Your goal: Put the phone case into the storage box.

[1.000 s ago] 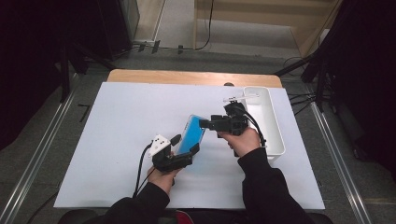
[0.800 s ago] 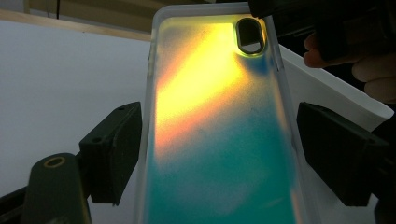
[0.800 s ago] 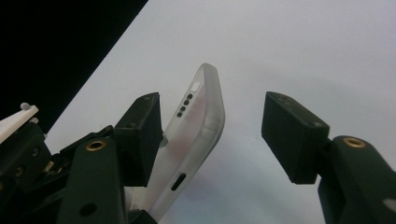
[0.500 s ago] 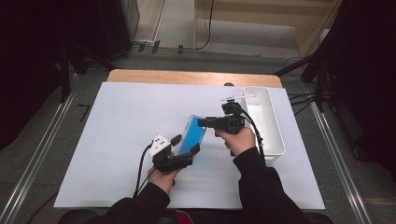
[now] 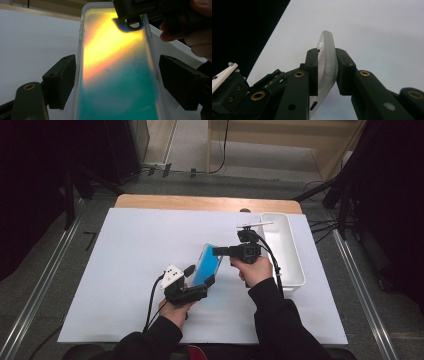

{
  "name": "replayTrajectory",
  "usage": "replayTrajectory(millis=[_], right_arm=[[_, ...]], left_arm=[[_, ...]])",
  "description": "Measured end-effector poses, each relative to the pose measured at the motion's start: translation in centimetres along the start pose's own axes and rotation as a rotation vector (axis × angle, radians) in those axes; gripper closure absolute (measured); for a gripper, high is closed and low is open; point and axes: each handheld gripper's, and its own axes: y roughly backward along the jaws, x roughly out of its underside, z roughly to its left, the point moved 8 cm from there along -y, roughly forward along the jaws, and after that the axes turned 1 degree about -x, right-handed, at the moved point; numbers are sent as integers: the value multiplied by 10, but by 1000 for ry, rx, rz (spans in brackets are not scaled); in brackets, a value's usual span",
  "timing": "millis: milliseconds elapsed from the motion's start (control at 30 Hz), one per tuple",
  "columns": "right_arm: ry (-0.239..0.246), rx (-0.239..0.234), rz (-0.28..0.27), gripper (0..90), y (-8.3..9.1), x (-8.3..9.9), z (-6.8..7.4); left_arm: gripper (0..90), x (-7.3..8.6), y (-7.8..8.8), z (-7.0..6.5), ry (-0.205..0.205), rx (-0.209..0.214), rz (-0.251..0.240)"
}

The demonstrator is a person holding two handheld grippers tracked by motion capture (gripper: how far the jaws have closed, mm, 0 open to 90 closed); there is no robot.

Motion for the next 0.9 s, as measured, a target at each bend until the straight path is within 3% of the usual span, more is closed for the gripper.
replayTrajectory(millis=[600, 667, 800, 900], right_arm=[[-21, -34, -9, 759, 6, -3, 10], [-21, -40, -8, 761, 6, -3, 11], [-11, -48, -2, 770, 7, -3, 13], [2, -41, 0, 770, 6, -2, 14]], left_arm=[[164, -2, 0, -2, -37, -4, -3], [164, -2, 0, -2, -37, 6, 11], [161, 0, -2, -1, 9, 39, 51], [160, -1, -2, -1, -8, 29, 63]])
